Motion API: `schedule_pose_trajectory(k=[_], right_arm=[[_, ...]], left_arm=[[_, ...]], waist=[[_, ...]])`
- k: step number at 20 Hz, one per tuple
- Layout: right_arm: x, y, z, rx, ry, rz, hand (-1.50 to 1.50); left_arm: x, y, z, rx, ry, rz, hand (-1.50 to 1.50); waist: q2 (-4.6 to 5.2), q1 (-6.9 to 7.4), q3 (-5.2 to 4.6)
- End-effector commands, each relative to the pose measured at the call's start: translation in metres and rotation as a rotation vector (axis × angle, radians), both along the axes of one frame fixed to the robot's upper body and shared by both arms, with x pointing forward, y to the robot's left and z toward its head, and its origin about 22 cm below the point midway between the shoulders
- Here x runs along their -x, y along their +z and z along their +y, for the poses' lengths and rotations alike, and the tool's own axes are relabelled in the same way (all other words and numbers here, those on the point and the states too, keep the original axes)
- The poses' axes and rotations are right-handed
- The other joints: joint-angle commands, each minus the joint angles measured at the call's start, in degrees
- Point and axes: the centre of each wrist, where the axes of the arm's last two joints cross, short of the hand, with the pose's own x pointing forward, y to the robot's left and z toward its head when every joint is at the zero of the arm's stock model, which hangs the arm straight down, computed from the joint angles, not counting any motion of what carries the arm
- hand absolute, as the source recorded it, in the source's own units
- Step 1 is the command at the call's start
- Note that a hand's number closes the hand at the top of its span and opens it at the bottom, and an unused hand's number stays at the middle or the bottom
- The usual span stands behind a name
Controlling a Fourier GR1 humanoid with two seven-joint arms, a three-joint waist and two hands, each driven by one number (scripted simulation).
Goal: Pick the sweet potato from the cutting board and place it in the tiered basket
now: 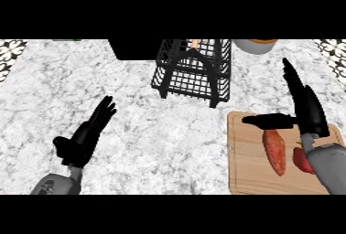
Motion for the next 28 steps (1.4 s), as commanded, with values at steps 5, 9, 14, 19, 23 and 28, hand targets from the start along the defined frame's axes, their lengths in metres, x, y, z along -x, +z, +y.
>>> schedule_pose_trajectory(k=[5, 9, 14, 19, 23, 28], right_arm=[[0.008, 0.050, -0.027, 0.631, 0.054, 0.430, -1.50], [0.014, 0.097, -0.005, 0.765, 0.131, 0.569, -1.50], [0.028, 0.127, 0.040, 0.753, 0.167, 0.679, -1.50], [0.048, 0.123, 0.046, 0.755, 0.110, 0.707, -1.50], [0.042, 0.103, 0.052, 0.765, 0.003, 0.652, -1.50], [0.040, 0.061, 0.028, 0.840, -0.038, 0.808, -1.50]], left_arm=[[-0.009, 0.008, -0.007, 0.000, -0.018, 0.016, 0.00], [-0.001, -0.001, 0.007, -0.014, -0.016, 0.014, 0.00], [0.003, -0.002, -0.014, 0.004, -0.040, 0.010, 0.00], [0.001, -0.006, 0.002, -0.005, -0.044, -0.002, 0.00], [-0.014, -0.005, -0.012, -0.006, -0.024, -0.008, 0.00], [-0.007, 0.010, -0.005, 0.005, -0.047, -0.007, 0.00]], waist=[[-0.52, -0.16, -0.41], [-0.31, 0.57, -0.15], [0.17, 1.27, 0.17], [0.23, 0.97, 0.21], [0.42, 1.01, 0.23], [0.31, 1.32, 0.29]])
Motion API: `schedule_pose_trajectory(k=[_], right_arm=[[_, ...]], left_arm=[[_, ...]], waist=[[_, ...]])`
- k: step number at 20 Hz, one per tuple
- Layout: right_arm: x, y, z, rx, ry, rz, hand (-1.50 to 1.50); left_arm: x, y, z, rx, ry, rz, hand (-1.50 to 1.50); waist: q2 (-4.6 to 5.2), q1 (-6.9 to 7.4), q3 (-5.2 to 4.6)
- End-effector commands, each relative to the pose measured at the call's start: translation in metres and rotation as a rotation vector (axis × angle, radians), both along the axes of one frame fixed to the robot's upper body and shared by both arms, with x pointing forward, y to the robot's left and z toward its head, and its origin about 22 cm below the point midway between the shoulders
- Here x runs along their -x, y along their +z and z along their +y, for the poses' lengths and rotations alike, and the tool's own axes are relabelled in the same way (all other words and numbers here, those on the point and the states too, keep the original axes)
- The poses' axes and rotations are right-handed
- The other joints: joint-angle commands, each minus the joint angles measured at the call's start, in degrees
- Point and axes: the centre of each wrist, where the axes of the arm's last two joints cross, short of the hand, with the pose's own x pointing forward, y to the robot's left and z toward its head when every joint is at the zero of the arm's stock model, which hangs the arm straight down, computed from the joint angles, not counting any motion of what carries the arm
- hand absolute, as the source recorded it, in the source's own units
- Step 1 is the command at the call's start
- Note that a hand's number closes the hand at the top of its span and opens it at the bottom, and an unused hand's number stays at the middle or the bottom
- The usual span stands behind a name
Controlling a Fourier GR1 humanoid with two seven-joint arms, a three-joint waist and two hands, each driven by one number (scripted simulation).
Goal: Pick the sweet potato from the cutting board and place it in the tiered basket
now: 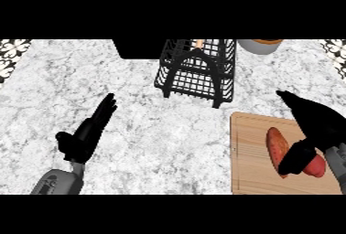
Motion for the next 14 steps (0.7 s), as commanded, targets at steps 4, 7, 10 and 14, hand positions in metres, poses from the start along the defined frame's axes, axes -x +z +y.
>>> schedule_pose_trajectory(k=[4, 7, 10, 14], right_arm=[[-0.001, -0.041, -0.007, 0.071, -0.170, 0.117, -1.50], [0.002, -0.050, -0.009, 0.065, -0.167, 0.115, -1.50], [0.011, -0.060, 0.003, 0.039, -0.147, 0.104, -1.50], [0.003, -0.070, -0.001, 0.065, -0.230, 0.101, -1.50]], left_arm=[[0.001, -0.006, -0.004, 0.007, 0.003, 0.022, 0.00], [0.003, -0.005, -0.015, 0.011, 0.008, -0.007, 0.00], [-0.001, -0.001, 0.006, 0.012, 0.010, 0.001, 0.00], [-0.001, -0.001, 0.003, 0.014, 0.003, 0.002, 0.00]], waist=[[0.14, -0.03, 0.08], [0.06, -0.16, 0.08], [0.06, -0.18, 0.08], [0.07, -0.05, 0.07]])
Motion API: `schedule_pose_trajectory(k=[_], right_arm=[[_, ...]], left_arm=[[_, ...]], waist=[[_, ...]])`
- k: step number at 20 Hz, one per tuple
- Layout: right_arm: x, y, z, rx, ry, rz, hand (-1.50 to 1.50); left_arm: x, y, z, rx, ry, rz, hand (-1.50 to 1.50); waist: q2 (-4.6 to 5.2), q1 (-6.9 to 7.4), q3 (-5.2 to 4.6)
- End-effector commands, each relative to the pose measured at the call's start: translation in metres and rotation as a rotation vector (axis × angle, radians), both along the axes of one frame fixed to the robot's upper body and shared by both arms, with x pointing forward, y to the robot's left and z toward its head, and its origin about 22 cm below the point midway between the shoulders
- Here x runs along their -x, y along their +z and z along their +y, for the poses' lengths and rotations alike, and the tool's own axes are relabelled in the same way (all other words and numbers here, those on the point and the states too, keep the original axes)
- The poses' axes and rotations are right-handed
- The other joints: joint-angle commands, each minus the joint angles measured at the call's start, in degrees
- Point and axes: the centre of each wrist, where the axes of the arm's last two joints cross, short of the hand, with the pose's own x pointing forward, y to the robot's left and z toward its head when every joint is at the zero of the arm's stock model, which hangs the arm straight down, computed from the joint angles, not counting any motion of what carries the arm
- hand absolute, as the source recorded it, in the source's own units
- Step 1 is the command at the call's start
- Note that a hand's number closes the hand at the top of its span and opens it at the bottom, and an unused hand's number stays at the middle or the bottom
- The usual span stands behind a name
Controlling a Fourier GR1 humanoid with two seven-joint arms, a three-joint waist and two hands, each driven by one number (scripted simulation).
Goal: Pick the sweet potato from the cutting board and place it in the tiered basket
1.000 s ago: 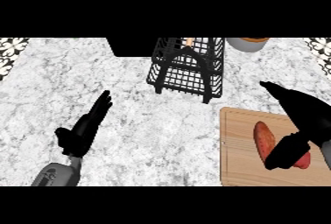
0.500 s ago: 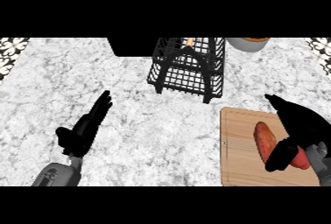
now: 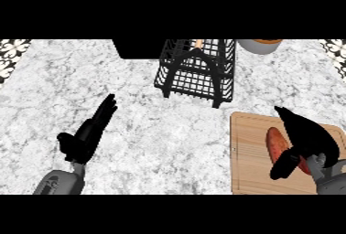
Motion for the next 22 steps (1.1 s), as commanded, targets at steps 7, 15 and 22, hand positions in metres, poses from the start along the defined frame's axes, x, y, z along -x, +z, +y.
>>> schedule_pose_trajectory(k=[7, 15, 22], right_arm=[[0.021, -0.027, -0.020, 0.044, -0.112, 0.067, -1.50], [0.010, -0.058, -0.026, 0.023, -0.096, 0.105, -1.50], [0.002, -0.050, -0.035, -0.075, -0.040, -0.061, 1.50]], left_arm=[[0.017, 0.002, 0.003, -0.003, -0.002, -0.001, 0.00], [0.007, 0.001, -0.006, -0.009, -0.010, -0.017, 0.00], [0.021, 0.001, 0.002, 0.003, 0.000, -0.005, 0.00]], waist=[[-0.08, -0.07, 0.01], [0.01, 0.02, 0.02], [-0.06, 0.10, 0.03]])
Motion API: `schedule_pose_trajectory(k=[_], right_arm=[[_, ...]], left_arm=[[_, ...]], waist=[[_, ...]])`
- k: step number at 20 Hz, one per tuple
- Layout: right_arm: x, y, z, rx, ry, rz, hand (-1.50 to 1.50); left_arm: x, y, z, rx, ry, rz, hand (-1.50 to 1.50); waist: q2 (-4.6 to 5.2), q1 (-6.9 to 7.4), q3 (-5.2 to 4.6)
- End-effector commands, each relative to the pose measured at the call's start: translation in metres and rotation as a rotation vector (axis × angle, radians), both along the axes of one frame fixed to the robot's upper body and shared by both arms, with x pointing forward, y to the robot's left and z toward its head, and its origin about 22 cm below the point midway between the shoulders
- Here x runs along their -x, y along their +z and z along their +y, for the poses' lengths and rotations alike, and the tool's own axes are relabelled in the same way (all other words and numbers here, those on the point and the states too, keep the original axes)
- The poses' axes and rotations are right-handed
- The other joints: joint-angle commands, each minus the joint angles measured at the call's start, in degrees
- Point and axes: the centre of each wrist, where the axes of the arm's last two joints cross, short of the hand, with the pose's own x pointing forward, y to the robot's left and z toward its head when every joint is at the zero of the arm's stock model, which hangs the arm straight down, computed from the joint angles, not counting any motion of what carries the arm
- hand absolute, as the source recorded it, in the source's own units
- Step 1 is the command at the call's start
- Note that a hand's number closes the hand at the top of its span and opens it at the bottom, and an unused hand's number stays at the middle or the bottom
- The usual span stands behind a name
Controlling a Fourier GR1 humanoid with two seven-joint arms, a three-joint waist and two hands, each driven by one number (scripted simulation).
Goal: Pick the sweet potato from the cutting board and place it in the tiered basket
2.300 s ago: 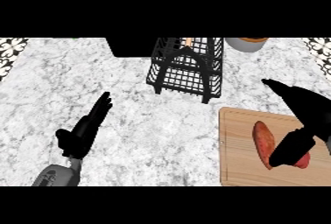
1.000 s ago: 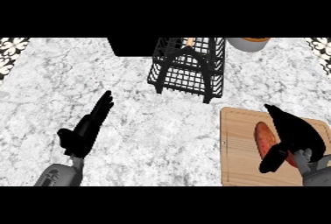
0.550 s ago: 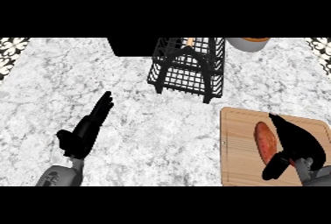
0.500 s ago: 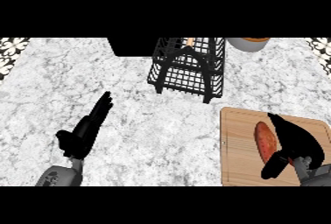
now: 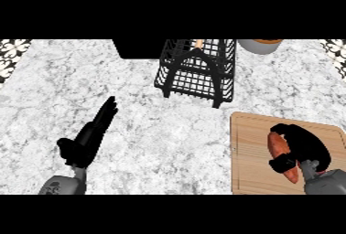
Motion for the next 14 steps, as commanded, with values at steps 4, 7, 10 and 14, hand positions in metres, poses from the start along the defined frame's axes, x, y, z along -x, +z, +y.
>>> schedule_pose_trajectory(k=[4, 7, 10, 14], right_arm=[[-0.006, -0.020, 0.008, -0.022, 0.059, -0.124, 1.50], [-0.003, -0.021, 0.025, -0.032, 0.080, -0.152, 1.50], [-0.006, 0.008, 0.007, -0.026, 0.071, -0.162, 1.50], [0.006, -0.007, 0.000, 0.022, 0.068, -0.215, 1.50]], left_arm=[[0.003, -0.003, 0.008, -0.003, -0.010, 0.003, 0.00], [-0.013, -0.013, -0.008, 0.006, -0.004, 0.015, 0.00], [-0.007, -0.002, -0.022, 0.001, -0.004, 0.023, 0.00], [0.015, -0.007, 0.009, -0.019, -0.002, 0.001, 0.00]], waist=[[0.04, 0.12, -0.01], [0.05, -0.15, -0.03], [-0.03, -0.14, -0.02], [-0.04, -0.03, -0.02]])
